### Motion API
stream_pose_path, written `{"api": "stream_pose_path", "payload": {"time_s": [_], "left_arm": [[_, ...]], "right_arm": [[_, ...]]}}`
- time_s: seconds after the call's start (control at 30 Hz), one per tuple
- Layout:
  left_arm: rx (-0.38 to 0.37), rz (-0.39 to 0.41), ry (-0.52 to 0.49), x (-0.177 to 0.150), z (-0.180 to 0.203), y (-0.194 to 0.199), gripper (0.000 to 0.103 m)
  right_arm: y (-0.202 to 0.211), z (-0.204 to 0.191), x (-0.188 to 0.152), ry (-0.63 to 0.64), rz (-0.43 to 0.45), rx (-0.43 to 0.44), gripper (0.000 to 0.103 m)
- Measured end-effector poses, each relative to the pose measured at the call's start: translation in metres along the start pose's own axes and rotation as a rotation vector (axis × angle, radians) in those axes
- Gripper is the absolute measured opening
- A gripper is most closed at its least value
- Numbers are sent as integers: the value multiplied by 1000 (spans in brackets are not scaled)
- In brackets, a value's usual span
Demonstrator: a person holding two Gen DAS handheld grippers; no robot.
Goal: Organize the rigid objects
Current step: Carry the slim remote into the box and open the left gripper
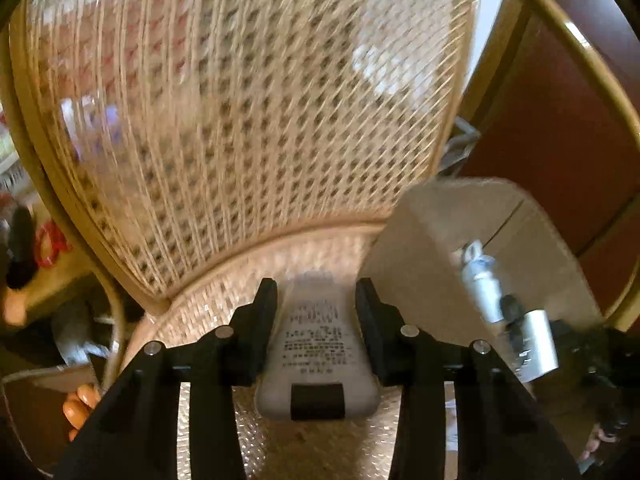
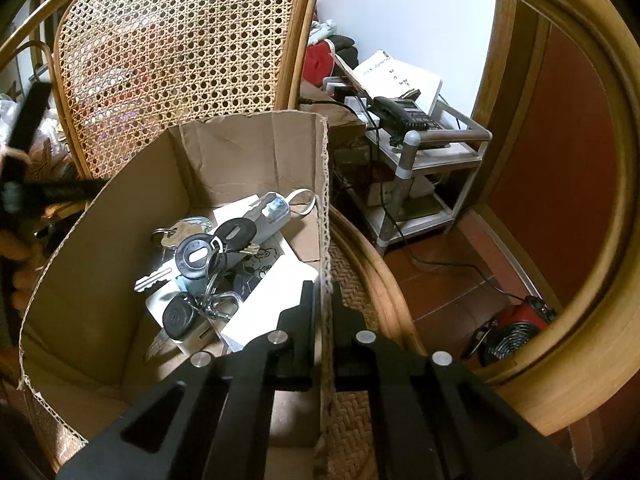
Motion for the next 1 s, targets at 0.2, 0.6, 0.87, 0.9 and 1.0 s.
{"api": "stream_pose_path", "payload": {"time_s": [0.2, 0.6, 0.87, 0.9, 1.0], "left_arm": [[-59, 91, -8, 12, 26, 52, 34], [34, 43, -39, 20, 35, 68, 13], [209, -107, -191, -39, 35, 45, 78], [205, -122, -201, -44, 35, 41, 78], [254, -181, -222, -68, 29, 13, 78]], "right_arm": [[0, 0, -1, -3, 6, -2, 7], [1, -1, -1, 0, 13, -3, 7], [1, -1, 1, 1, 6, -10, 7], [0, -1, 1, 0, 7, -11, 7], [1, -1, 1, 0, 7, -10, 7]]}}
Point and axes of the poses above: each gripper's, at about its wrist camera, not at the fingertips, and y roughly against the way its jaws point, z to its right, x to its top, the point moved 4 cm from there along -y, roughly the way its jaws point, and after that the axes turned 9 degrees about -z, right-handed, at the moved point
